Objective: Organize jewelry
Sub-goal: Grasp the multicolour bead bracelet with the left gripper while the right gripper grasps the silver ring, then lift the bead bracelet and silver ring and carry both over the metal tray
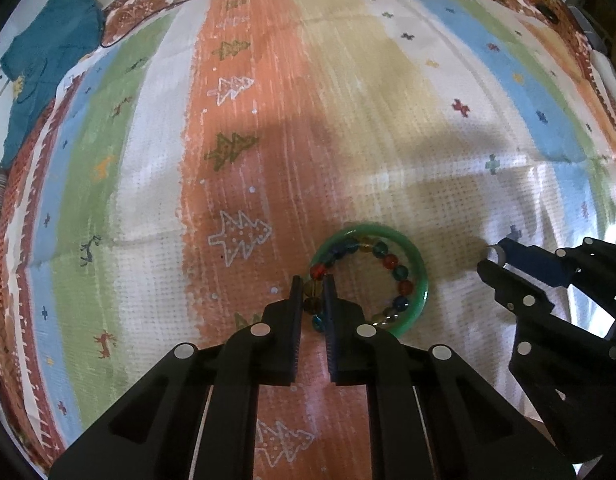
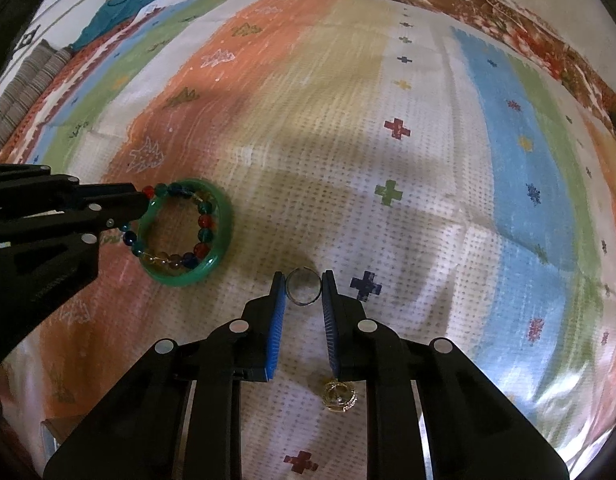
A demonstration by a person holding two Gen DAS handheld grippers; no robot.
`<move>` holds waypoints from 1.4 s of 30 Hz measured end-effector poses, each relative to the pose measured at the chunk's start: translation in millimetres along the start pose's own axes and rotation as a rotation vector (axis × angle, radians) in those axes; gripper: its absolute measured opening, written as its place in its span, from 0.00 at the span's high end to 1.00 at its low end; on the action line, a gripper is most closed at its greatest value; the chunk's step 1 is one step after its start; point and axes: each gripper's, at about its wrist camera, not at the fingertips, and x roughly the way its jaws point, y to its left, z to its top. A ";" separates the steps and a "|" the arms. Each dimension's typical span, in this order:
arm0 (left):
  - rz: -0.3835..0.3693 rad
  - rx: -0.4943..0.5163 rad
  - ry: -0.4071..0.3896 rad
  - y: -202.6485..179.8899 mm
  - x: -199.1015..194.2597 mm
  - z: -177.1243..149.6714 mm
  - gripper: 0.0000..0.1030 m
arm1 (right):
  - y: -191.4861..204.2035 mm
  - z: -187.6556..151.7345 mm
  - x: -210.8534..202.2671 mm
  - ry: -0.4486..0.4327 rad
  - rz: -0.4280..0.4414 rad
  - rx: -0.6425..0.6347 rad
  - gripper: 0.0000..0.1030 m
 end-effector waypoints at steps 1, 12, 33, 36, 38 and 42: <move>-0.004 0.000 -0.004 -0.3 -2.6 -0.1 0.91 | 0.3 -0.2 -0.5 -0.001 -0.003 -0.003 0.81; -0.059 0.029 -0.032 -8.6 -22.6 -2.5 0.91 | 5.9 -2.0 -13.0 -0.022 -0.044 -0.030 0.81; -0.086 -0.005 -0.102 -1.2 -60.3 -13.3 0.91 | -9.6 -20.1 -50.6 -0.056 -0.049 0.039 0.81; -0.104 -0.012 -0.118 -1.2 -69.9 -15.1 0.91 | -9.6 -20.5 -61.1 -0.074 -0.037 0.059 0.81; -0.111 -0.005 -0.131 -3.0 -78.2 -17.2 0.91 | -6.8 -20.5 -70.3 -0.092 -0.031 0.062 0.81; -0.129 0.001 -0.154 -6.2 -91.9 -20.8 0.91 | -1.7 -20.9 -84.4 -0.122 -0.023 0.057 0.81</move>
